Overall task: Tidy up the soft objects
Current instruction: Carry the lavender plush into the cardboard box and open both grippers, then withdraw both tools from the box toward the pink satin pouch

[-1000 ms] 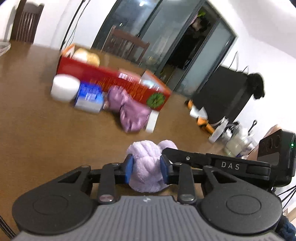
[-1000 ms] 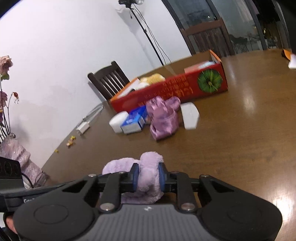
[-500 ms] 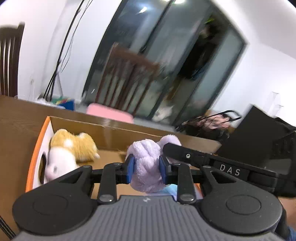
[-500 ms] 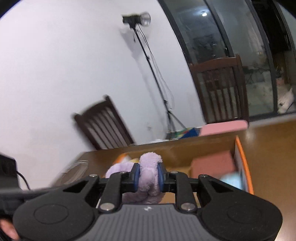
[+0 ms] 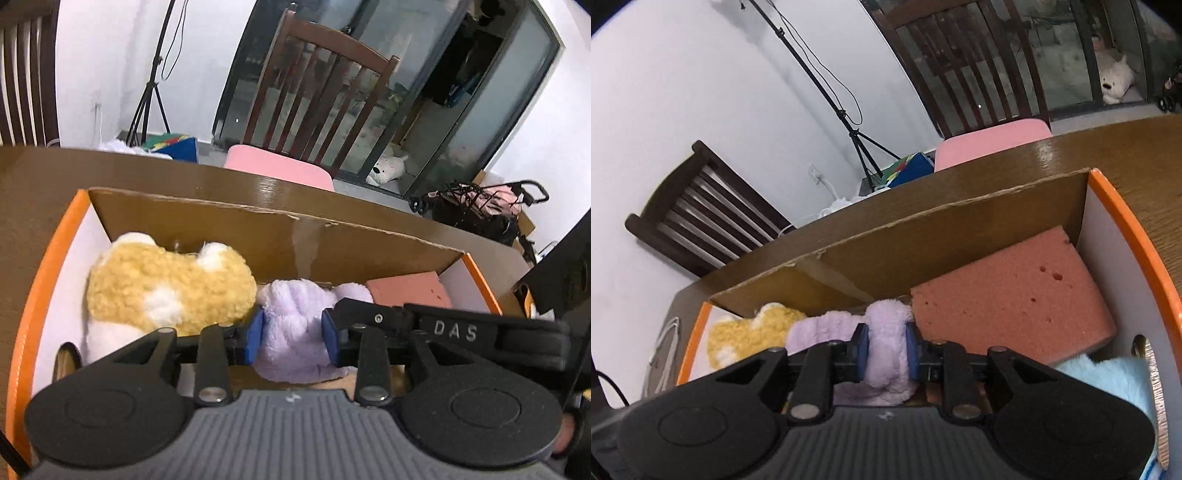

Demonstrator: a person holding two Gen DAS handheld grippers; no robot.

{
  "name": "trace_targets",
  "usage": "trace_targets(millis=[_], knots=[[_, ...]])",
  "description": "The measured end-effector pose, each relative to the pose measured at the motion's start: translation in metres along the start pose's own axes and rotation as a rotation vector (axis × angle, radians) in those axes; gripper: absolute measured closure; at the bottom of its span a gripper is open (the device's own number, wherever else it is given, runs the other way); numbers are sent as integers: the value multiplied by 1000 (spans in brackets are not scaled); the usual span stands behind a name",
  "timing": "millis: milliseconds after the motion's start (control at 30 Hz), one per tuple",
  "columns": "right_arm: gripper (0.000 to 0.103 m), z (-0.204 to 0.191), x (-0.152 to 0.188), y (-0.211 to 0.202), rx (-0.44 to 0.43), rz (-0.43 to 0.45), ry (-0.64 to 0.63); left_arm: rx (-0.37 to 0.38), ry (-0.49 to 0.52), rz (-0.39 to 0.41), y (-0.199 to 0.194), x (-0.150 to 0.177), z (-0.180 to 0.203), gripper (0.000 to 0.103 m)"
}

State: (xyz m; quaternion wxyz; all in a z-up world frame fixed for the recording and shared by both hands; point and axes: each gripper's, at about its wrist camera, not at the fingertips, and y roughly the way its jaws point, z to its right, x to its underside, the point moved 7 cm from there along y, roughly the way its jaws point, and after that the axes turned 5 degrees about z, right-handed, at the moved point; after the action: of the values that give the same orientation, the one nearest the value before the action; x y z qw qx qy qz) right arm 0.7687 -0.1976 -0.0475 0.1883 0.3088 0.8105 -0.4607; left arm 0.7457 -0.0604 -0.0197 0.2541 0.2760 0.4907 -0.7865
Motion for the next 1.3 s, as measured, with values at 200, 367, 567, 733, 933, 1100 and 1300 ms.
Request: trace_targets(millis=[200, 367, 567, 733, 933, 1100, 1300], knots=[[82, 3, 2, -3, -17, -2, 23, -13, 11, -7, -6, 6, 2, 69], [82, 5, -3, 6, 14, -5, 10, -21, 15, -6, -4, 2, 3, 66], [70, -19, -13, -30, 89, 38, -85, -39, 94, 182, -73, -14, 30, 33], [55, -49, -30, -126, 65, 169, -166, -27, 162, 276, -164, -23, 57, 32], [32, -53, -9, -243, 39, 320, -261, -58, 278, 455, -281, 18, 73, 17], [29, -38, 44, -299, -3, 373, -273, -29, 289, 591, -343, 100, 69, 6], [16, -22, 133, -352, -36, 496, -305, -60, 271, 645, -381, 203, 62, 1]])
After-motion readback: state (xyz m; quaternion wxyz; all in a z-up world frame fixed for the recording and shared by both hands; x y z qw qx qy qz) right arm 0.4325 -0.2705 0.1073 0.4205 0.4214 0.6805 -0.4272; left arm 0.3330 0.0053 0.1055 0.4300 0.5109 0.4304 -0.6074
